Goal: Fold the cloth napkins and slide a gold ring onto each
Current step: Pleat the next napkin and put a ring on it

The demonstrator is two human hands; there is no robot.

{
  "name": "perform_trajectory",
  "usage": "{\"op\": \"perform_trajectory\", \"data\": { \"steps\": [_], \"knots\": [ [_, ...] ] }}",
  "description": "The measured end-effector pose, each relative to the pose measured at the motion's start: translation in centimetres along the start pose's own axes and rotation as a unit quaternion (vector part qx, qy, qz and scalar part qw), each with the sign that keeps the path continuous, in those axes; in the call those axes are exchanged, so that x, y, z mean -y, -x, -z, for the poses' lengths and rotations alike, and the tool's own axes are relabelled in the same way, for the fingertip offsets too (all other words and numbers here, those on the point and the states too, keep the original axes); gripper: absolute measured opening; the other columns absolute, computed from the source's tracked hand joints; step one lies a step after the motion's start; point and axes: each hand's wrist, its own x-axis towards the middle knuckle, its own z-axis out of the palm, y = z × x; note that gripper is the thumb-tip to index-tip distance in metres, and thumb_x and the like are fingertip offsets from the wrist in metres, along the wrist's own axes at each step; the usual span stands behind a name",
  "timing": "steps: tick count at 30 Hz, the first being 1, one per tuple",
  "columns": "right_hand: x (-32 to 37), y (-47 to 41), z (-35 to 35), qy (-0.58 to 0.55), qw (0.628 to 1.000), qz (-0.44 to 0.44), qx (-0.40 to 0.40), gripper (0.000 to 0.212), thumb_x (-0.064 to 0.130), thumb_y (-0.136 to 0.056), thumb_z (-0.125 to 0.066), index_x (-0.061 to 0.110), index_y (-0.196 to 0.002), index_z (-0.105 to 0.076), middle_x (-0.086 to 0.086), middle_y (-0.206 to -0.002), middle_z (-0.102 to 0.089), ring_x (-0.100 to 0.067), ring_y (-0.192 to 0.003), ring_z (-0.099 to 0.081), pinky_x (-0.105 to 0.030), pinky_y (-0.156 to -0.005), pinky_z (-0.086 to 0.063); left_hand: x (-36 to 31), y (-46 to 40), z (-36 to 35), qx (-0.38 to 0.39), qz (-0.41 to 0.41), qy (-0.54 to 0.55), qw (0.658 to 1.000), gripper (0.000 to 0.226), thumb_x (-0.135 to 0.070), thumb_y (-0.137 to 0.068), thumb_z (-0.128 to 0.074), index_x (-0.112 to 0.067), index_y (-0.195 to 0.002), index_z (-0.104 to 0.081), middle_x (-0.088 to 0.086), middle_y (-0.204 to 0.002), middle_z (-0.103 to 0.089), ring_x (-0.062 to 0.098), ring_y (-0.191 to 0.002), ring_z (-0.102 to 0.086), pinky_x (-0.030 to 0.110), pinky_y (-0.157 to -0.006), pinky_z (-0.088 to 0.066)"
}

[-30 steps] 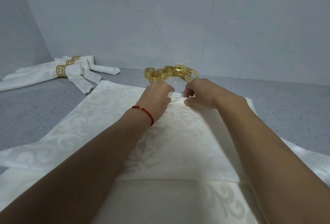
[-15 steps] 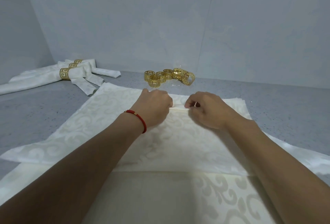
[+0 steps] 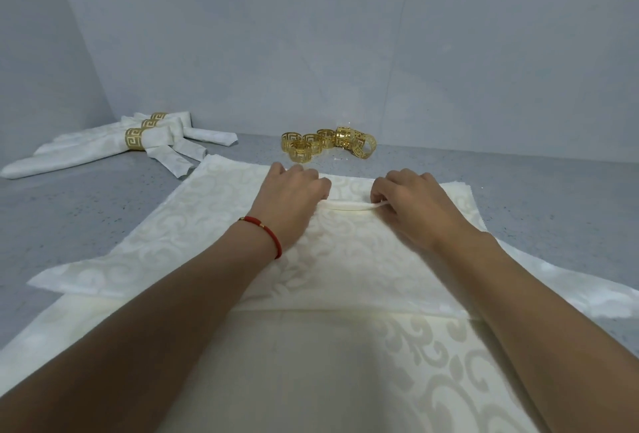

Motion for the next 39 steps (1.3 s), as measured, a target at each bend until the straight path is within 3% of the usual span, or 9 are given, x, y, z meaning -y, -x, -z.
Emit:
{"op": "perform_trajectory", "data": {
  "steps": [3, 8, 14, 17, 21, 24, 28, 33, 39],
  "knots": [
    [0.0, 1.1, 0.6, 0.033, 0.999, 0.023, 0.03, 0.025, 0.01, -0.089, -0.063, 0.026, -0.107, -0.065, 0.007, -0.101, -0.063, -0.022, -0.096, -0.057, -0.037, -0.078, -0.037, 0.3, 0.9, 0.4, 0.055, -0.048, 0.015, 0.997, 0.029, -0.003, -0.086, -0.057, -0.026, -0.103, -0.062, -0.006, -0.099, -0.058, 0.021, -0.095, -0.054, 0.033, -0.079, -0.037],
    [0.2, 2.3, 0.0, -0.152, 0.983, -0.095, -0.024, 0.021, 0.017, -0.1, -0.056, 0.016, -0.113, -0.073, -0.002, -0.104, -0.068, -0.025, -0.099, -0.063, -0.042, -0.087, -0.051, 0.6, 2.0, 0.1, 0.017, 0.093, 0.183, 0.979, 0.026, -0.012, -0.098, -0.049, -0.016, -0.11, -0.072, 0.003, -0.102, -0.071, 0.025, -0.099, -0.063, 0.039, -0.086, -0.049],
    [-0.2, 2.1, 0.6, -0.083, 0.993, -0.077, -0.012, 0.006, 0.016, -0.094, -0.065, 0.016, -0.094, -0.072, 0.005, -0.085, -0.063, -0.026, -0.091, -0.054, -0.043, -0.079, -0.047, 0.9, 2.0, -0.2, 0.049, 0.074, 0.142, 0.986, 0.027, -0.014, -0.097, -0.054, -0.016, -0.071, -0.061, -0.001, -0.082, -0.058, 0.024, -0.086, -0.048, 0.041, -0.088, -0.044],
    [0.2, 2.9, 1.3, -0.022, 0.999, -0.028, -0.034, 0.014, 0.005, -0.086, -0.069, 0.018, -0.092, -0.067, 0.004, -0.085, -0.064, -0.026, -0.085, -0.053, -0.036, -0.07, -0.035, 0.5, 2.3, 0.8, 0.007, 0.059, 0.066, 0.996, 0.014, -0.015, -0.091, -0.06, -0.027, -0.085, -0.062, -0.011, -0.084, -0.059, 0.019, -0.093, -0.047, 0.035, -0.082, -0.034],
    [0.2, 3.4, 2.9, 0.0, 0.997, -0.016, 0.073, 0.026, 0.006, -0.089, -0.06, 0.027, -0.105, -0.062, 0.007, -0.101, -0.061, -0.021, -0.098, -0.055, -0.039, -0.083, -0.039, 0.7, 3.0, 2.0, 0.043, 0.012, 0.051, 0.998, 0.035, 0.001, -0.082, -0.06, -0.033, -0.091, -0.062, -0.013, -0.086, -0.059, 0.015, -0.089, -0.051, 0.032, -0.077, -0.023],
    [0.3, 3.9, 3.7, -0.041, 0.995, -0.044, 0.082, 0.02, 0.017, -0.095, -0.057, 0.029, -0.108, -0.066, 0.01, -0.102, -0.067, -0.019, -0.096, -0.059, -0.04, -0.087, -0.046, 1.3, 3.4, 3.1, 0.109, 0.016, 0.093, 0.99, 0.035, -0.007, -0.085, -0.054, -0.035, -0.103, -0.067, -0.014, -0.097, -0.067, 0.015, -0.098, -0.058, 0.034, -0.083, -0.035],
    [0.1, 4.2, 3.1, -0.108, 0.989, -0.085, 0.062, 0.023, 0.021, -0.103, -0.058, 0.022, -0.12, -0.073, 0.002, -0.092, -0.064, -0.025, -0.094, -0.061, -0.04, -0.084, -0.049, 1.5, 4.0, 3.0, 0.052, 0.087, 0.205, 0.974, 0.025, -0.021, -0.095, -0.059, -0.028, -0.116, -0.07, -0.011, -0.089, -0.073, 0.016, -0.091, -0.063, 0.034, -0.082, -0.049],
    [0.1, 4.0, 2.9, -0.111, 0.988, -0.091, 0.063, 0.007, 0.022, -0.096, -0.066, 0.023, -0.101, -0.071, 0.007, -0.101, -0.059, -0.016, -0.101, -0.049, -0.038, -0.089, -0.04, 1.7, 4.1, 1.7, 0.072, 0.137, 0.227, 0.962, 0.031, -0.028, -0.089, -0.071, -0.024, -0.12, -0.068, -0.006, -0.105, -0.059, 0.018, -0.098, -0.059, 0.033, -0.087, -0.047],
    [0.7, 4.1, 3.6, -0.042, 0.998, -0.044, 0.017, 0.015, 0.011, -0.081, -0.064, 0.024, -0.085, -0.059, 0.012, -0.079, -0.058, -0.018, -0.076, -0.053, -0.039, -0.079, -0.043, 1.1, 3.9, 2.8, 0.067, 0.093, 0.119, 0.986, 0.009, -0.025, -0.09, -0.065, -0.027, -0.085, -0.057, -0.011, -0.084, -0.059, 0.018, -0.092, -0.05, 0.037, -0.083, -0.031]
  ]
}}
